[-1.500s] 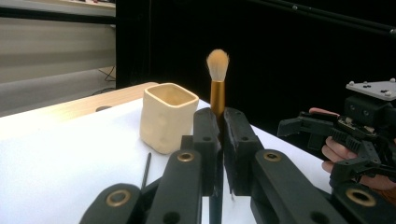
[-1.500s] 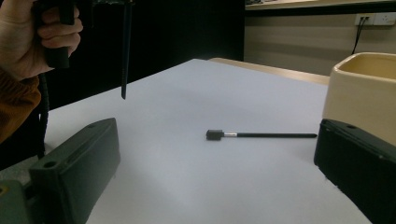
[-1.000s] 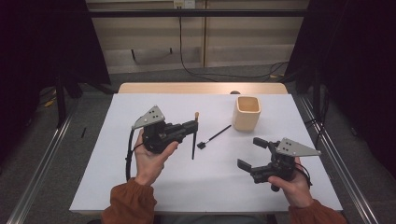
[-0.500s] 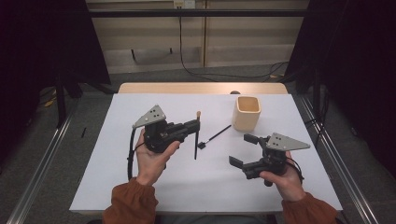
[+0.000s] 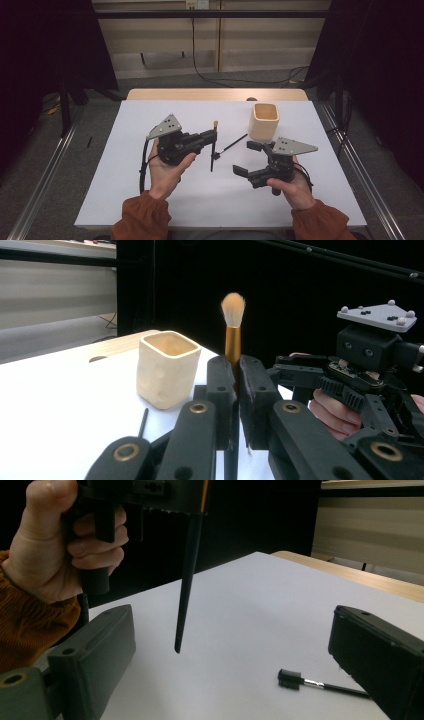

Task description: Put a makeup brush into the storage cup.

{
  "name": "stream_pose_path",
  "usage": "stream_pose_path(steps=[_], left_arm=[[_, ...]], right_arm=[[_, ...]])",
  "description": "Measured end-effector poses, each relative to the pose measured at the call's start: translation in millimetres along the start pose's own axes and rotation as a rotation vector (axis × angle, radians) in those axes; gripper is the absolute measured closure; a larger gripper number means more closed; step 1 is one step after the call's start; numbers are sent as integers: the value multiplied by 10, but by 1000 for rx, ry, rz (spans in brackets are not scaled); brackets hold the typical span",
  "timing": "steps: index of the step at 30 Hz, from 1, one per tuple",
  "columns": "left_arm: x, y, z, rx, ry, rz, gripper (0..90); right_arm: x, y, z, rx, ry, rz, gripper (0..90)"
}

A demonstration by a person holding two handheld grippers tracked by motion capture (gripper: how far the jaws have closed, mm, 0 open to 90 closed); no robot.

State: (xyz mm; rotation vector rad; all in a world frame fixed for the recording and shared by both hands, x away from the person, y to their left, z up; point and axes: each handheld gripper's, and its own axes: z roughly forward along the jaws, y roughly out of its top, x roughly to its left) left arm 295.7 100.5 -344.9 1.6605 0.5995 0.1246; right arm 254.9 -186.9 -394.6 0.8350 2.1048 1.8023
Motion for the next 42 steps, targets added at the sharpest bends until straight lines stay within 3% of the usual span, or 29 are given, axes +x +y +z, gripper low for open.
stream_pose_path(steps=[10,19,28,31,32,42], left_arm=[[-6,-4,8,-2,1,1,847],[-23,-18,49,-1,-8,-2,847],[-62,-19,81,2,-15,5,847],[-59,-25,80,-1,-13,4,847],[-59,-31,80,2,-9,5,847],[-76,-51,103,1,-1,12,846]], right_arm=[[37,81,189,12,41,-14,48],[53,134,253,14,77,-24,50],[77,232,380,1,102,1,66],[62,232,428,14,108,-2,107],[47,213,459,26,117,12,170],[19,195,476,29,130,9,286]])
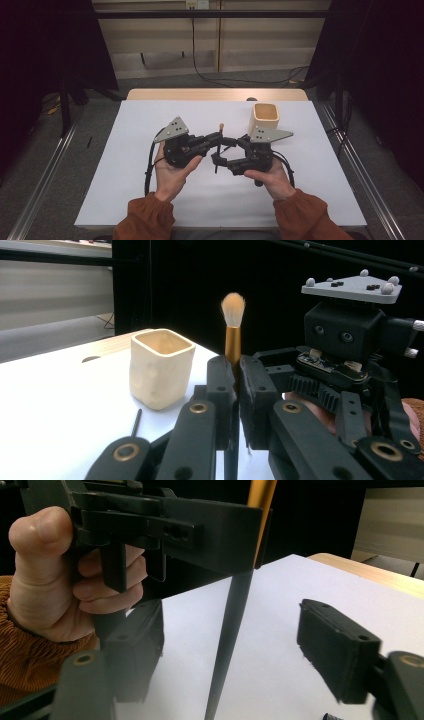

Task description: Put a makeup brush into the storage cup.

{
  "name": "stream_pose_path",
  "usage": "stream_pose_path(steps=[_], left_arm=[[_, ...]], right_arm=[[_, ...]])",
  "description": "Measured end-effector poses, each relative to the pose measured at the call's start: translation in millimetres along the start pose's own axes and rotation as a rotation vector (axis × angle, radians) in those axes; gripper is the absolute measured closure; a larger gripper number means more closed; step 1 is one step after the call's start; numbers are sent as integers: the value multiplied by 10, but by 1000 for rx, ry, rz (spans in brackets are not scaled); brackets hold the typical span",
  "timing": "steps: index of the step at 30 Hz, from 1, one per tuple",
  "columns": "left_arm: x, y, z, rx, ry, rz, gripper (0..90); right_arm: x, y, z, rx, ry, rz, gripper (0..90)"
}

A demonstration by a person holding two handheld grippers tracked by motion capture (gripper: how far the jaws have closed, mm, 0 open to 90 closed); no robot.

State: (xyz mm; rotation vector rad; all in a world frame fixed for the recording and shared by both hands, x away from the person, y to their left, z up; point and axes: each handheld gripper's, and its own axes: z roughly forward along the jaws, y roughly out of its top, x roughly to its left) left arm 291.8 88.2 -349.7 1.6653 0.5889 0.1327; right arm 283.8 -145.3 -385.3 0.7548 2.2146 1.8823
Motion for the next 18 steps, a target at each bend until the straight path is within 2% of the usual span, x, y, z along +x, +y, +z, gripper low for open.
stream_pose_path(steps=[2,4,8,11,13,15,18], left_arm=[[1,-2,2,1,-4,-1,847],[0,-16,15,0,1,-4,847],[-1,-27,25,7,0,-2,846],[0,-34,37,22,-4,-4,847],[-1,-36,39,21,-3,-3,847],[1,-39,43,23,-5,-4,846],[0,-44,47,26,-5,-2,846]], right_arm=[[-5,-3,0,1,4,2,315],[-5,-4,4,-1,16,-1,404],[-14,-6,9,3,22,7,472],[-37,-19,5,14,20,21,583],[-42,-23,4,12,18,25,595],[-61,-26,-9,9,17,34,658],[-67,-26,-16,5,17,40,682]])
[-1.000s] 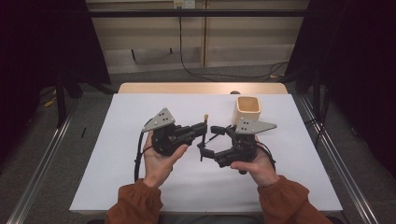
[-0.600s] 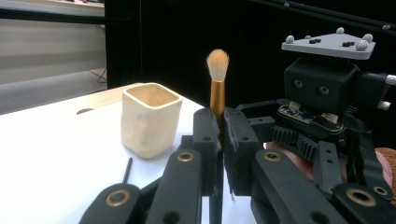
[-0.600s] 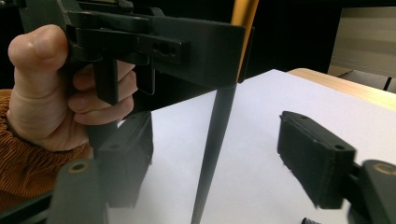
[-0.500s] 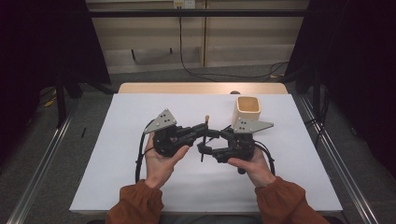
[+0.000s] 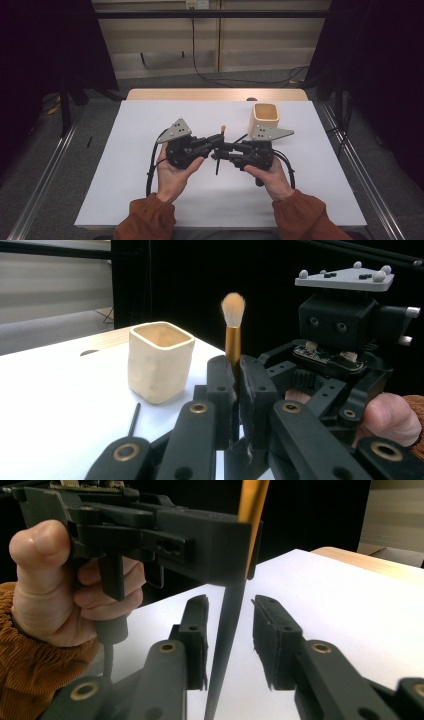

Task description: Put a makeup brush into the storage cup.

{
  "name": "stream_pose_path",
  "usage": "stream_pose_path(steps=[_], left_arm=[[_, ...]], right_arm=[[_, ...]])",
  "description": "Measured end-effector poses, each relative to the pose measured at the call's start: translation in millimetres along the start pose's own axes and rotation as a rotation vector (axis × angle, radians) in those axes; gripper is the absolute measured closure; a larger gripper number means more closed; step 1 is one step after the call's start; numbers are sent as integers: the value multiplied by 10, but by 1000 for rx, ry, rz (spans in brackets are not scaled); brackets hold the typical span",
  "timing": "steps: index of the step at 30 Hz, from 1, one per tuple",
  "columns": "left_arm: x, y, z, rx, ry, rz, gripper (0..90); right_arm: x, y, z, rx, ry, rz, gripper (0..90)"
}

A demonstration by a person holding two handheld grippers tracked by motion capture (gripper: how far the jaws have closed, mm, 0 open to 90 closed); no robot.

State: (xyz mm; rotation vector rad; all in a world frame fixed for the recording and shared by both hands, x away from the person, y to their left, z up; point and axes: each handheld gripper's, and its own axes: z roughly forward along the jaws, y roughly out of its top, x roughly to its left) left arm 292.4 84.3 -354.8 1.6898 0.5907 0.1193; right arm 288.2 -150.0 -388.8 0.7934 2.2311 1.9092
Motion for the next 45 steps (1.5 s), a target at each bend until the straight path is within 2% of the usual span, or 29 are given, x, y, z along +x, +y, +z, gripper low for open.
stream_pose_path(steps=[11,22,24,27,32,36,37,42,44,45], left_arm=[[21,-27,13,9,0,0,846],[11,-30,15,-11,-10,41,843],[23,-31,14,-21,-29,43,835],[28,-30,3,-33,-34,45,820],[11,-28,10,-37,-43,55,732],[9,-25,16,-44,-32,50,624],[10,-22,14,-49,-26,48,624],[22,-4,-7,-52,-15,34,444],[21,3,-16,-52,-10,34,431],[20,8,-19,-55,-6,34,377]], right_arm=[[-12,-6,17,-4,3,17,813],[-12,5,-12,-7,-9,11,833],[-2,8,-16,-11,-19,1,833],[9,14,-21,-13,-21,-1,833],[-6,22,-41,-20,-34,0,834],[-7,21,-46,-18,-36,-4,834],[-6,21,-47,-18,-38,-4,834],[-8,23,-63,-18,-43,-14,834],[-9,23,-66,-18,-43,-15,833],[-9,25,-68,-19,-46,-21,834]])
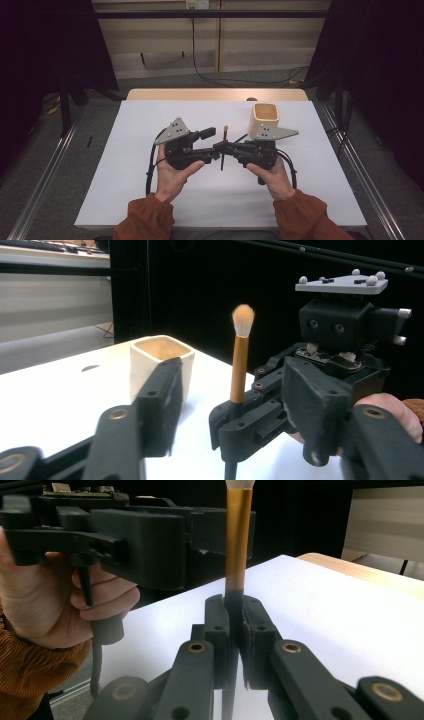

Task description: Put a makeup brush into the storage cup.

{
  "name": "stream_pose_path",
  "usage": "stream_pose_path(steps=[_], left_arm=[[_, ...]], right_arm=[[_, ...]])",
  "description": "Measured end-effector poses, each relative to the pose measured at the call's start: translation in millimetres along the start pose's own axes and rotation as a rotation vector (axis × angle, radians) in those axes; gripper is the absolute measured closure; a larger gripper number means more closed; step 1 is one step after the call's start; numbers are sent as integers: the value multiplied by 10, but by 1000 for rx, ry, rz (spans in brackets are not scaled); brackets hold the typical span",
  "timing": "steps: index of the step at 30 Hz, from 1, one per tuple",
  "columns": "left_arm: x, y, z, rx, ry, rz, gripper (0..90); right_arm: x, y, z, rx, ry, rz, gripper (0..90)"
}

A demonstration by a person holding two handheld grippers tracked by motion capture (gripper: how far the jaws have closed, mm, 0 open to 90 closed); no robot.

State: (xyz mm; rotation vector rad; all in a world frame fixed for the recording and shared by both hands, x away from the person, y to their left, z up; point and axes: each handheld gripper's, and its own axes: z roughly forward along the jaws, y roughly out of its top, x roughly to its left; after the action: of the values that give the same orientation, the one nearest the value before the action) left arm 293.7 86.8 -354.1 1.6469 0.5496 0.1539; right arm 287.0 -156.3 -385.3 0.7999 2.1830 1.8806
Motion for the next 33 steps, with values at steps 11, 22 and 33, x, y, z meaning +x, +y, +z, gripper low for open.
stream_pose_path(steps=[11,22,33], left_arm=[[2,66,-78,-14,41,15,37],[67,18,-208,10,100,61,18],[144,-111,-342,-13,232,101,14]], right_arm=[[-17,8,-31,-3,-11,-10,834],[-35,11,-70,-5,-27,-20,833],[-69,14,-149,-10,-54,-25,833]])
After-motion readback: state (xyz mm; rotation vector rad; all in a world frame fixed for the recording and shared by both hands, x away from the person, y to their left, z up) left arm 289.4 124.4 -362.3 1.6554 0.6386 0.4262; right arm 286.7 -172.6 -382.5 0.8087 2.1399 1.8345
